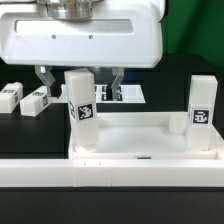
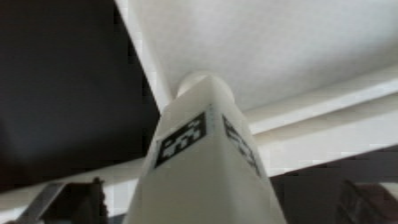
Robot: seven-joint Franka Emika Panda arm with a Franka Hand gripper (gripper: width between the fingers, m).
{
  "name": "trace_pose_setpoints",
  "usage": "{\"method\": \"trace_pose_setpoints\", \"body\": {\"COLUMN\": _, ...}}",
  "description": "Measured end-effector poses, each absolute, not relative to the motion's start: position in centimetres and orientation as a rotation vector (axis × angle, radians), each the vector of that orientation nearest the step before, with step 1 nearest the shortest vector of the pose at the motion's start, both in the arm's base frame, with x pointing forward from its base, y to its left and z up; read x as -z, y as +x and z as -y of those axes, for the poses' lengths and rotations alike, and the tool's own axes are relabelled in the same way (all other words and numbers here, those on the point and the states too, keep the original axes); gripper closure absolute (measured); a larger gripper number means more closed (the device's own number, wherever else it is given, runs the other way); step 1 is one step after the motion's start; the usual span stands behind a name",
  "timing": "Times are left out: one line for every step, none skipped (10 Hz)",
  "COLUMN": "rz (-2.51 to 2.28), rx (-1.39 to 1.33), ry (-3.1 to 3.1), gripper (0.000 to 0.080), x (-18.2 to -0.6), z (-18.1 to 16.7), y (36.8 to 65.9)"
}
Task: Assemble desk
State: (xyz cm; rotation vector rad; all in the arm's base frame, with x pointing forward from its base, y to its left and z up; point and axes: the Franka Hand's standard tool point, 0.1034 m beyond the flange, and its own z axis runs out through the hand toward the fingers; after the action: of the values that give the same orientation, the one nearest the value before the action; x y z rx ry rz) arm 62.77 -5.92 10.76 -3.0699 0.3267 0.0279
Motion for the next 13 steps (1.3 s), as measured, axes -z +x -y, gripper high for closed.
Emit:
{"method": "trace_pose_setpoints", "body": {"rz": -0.218, "rx": -0.027, "ry": -3.081, "gripper": 0.0150, "x": -10.71, "z": 5.92, "y": 62.73}}
{"method": "trace_pose_setpoints", "body": {"rz": -0.077, "rx": -0.023, "ry": -3.091, "gripper": 0.0150, "x": -10.68, "z": 5.85, "y": 62.73}}
{"method": "trace_pose_setpoints", "body": {"rz": 0.060, "rx": -0.019, "ry": -3.094, "gripper": 0.0150, "x": -10.69, "z": 5.94, "y": 62.74}}
{"method": "trace_pose_setpoints", "body": {"rz": 0.160, "rx": -0.017, "ry": -3.091, "gripper": 0.0150, "x": -10.69, "z": 6.08, "y": 62.73}}
{"method": "trace_pose_setpoints", "body": {"rz": 0.226, "rx": -0.015, "ry": -3.087, "gripper": 0.0176, "x": -10.67, "z": 6.14, "y": 62.72}}
{"method": "trace_pose_setpoints", "body": {"rz": 0.223, "rx": -0.016, "ry": -3.087, "gripper": 0.0310, "x": -10.64, "z": 6.14, "y": 62.71}}
{"method": "trace_pose_setpoints", "body": {"rz": 0.223, "rx": -0.017, "ry": -3.087, "gripper": 0.0310, "x": -10.62, "z": 6.14, "y": 62.70}}
{"method": "trace_pose_setpoints", "body": {"rz": 0.223, "rx": -0.017, "ry": -3.087, "gripper": 0.0478, "x": -10.60, "z": 6.13, "y": 62.69}}
{"method": "trace_pose_setpoints", "body": {"rz": 0.222, "rx": -0.018, "ry": -3.087, "gripper": 0.0478, "x": -10.59, "z": 6.14, "y": 62.69}}
{"method": "trace_pose_setpoints", "body": {"rz": 0.207, "rx": -0.018, "ry": -3.088, "gripper": 0.0511, "x": -10.58, "z": 6.13, "y": 62.69}}
{"method": "trace_pose_setpoints", "body": {"rz": 0.189, "rx": -0.018, "ry": -3.089, "gripper": 0.0511, "x": -10.58, "z": 6.14, "y": 62.69}}
{"method": "trace_pose_setpoints", "body": {"rz": 0.149, "rx": -0.019, "ry": -3.091, "gripper": 0.0511, "x": -10.56, "z": 6.18, "y": 62.70}}
{"method": "trace_pose_setpoints", "body": {"rz": 0.071, "rx": -0.020, "ry": -3.094, "gripper": 0.0511, "x": -10.57, "z": 6.27, "y": 62.74}}
